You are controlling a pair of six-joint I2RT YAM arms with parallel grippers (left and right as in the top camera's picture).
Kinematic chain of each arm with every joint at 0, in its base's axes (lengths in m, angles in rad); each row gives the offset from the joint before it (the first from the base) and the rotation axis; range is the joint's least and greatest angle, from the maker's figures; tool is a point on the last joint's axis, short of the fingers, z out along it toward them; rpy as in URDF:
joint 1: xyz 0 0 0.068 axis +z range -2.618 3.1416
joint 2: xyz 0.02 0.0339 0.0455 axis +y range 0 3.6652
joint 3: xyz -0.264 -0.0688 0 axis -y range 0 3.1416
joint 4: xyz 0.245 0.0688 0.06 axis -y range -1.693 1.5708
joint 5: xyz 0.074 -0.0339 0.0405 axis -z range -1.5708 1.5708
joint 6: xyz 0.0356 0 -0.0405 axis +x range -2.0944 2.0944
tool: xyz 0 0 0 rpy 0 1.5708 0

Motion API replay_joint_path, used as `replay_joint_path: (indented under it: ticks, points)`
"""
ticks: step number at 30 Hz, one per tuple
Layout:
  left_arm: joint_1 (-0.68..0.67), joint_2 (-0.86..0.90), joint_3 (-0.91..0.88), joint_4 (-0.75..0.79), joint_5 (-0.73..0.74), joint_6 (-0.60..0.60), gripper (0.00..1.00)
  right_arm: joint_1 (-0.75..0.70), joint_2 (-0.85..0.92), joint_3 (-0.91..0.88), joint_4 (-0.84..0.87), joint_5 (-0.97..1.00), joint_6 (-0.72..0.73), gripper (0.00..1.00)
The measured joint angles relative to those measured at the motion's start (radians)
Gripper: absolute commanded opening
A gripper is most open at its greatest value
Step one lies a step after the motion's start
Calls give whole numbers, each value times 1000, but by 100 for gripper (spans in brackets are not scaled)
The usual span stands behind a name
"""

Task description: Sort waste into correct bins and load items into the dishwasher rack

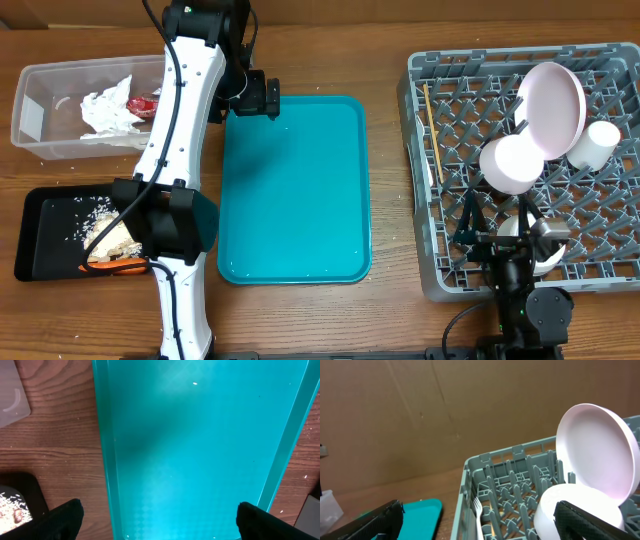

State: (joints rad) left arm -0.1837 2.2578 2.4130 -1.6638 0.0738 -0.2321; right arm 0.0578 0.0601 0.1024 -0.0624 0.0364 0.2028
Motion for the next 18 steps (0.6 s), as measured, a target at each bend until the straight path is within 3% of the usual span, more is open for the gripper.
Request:
replay_joint_path:
  ticks: [18]
  points:
    - [0, 0, 0, 0, 0, 0, 100, -129, -45, -84, 41, -73, -86, 100]
